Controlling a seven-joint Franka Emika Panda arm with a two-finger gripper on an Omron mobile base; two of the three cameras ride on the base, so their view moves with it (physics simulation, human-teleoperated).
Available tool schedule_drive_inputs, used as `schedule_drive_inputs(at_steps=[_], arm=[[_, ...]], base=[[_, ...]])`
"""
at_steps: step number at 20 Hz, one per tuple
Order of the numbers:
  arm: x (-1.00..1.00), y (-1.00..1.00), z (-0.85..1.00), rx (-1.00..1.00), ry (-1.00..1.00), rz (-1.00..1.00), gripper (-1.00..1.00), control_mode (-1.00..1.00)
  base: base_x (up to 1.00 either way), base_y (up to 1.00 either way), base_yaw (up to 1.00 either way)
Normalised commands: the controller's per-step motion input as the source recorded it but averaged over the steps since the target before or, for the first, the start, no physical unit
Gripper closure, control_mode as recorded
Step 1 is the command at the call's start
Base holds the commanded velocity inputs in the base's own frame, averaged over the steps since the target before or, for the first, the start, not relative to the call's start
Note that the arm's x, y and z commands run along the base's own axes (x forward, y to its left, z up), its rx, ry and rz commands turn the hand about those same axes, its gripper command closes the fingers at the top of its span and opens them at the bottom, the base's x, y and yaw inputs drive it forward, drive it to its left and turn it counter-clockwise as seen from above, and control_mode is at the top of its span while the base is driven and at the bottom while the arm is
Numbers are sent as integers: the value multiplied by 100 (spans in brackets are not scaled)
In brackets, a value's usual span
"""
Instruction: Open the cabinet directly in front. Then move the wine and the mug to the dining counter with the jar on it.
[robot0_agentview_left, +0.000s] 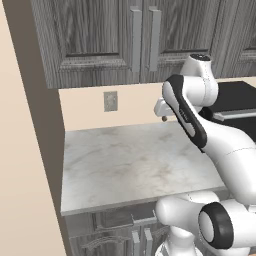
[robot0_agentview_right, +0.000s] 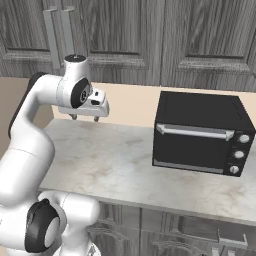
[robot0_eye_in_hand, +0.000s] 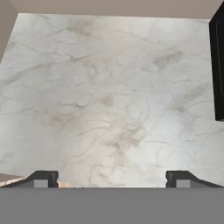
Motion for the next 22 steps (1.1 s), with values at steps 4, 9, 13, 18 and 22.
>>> schedule_drive_inputs(at_steps=[4, 9, 13, 18, 22], arm=[[-1, 0, 0, 0, 0, 0, -100, -100], [-24, 3, 9, -1, -15, 1, -100, -100], [-49, 0, 46, -1, -40, 0, -100, -100], [-37, 0, 51, -2, -41, 1, -100, -100], [-25, 0, 49, -1, -39, 0, -100, -100]], base=[[0, 0, 0], [0, 0, 0], [0, 0, 0], [0, 0, 0], [0, 0, 0]])
